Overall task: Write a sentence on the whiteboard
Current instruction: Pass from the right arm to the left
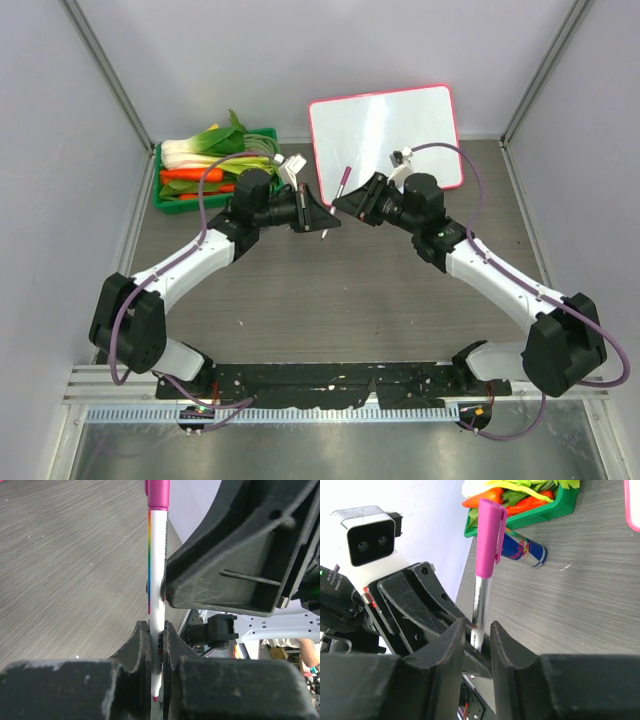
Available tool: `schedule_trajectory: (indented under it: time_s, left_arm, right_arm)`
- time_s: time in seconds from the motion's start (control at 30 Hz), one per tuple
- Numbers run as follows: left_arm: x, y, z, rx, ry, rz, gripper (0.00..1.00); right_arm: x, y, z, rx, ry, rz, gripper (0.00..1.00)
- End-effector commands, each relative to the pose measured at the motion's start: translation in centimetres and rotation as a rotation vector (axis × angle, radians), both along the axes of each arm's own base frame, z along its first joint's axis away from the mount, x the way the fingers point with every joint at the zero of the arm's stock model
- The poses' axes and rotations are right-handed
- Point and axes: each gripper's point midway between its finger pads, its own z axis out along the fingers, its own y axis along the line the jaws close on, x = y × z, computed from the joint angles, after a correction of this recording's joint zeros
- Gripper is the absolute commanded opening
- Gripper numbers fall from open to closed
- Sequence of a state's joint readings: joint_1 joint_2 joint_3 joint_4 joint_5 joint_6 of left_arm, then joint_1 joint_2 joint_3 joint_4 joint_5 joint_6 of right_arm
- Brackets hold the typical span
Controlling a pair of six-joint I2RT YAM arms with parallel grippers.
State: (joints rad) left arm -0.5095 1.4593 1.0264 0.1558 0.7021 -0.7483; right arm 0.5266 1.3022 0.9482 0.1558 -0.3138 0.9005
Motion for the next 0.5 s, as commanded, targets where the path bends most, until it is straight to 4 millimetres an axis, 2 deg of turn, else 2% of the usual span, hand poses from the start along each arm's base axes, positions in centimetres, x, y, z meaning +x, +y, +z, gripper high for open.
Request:
schedule_trajectory:
  time_s: [0.0, 0.17, 0.2, 0.33, 0.47]
  left_arm:
    - [0.7, 1.0, 1.4, 0.018, -0.065, 0.06, 0.0]
    - [1.5, 2.4, 0.5, 0.059, -0.054, 0.129, 0.0]
    - [1.7, 2.8, 0.3, 0.065, -0.047, 0.142, 0.0]
    - [2.5, 4.6, -1.1, 0.096, 0.0, 0.211, 0.0]
    - [2.8, 6.3, -1.0, 0.104, 0.008, 0.263, 0.0]
  right_arm:
    - [-0.3, -0.5, 2.9, -0.006, -0.063, -0.018, 0.42]
    - [-0.1, -1.4, 2.0, -0.105, -0.08, -0.038, 0.71]
    - [-0.3, -1.9, 0.7, -0.145, -0.042, -0.051, 0.77]
    - [-0.5, -3.7, -1.7, -0.258, -0.017, -0.096, 0.84]
    - [-0.5, -6.2, -4.6, -0.403, 0.005, -0.163, 0.87]
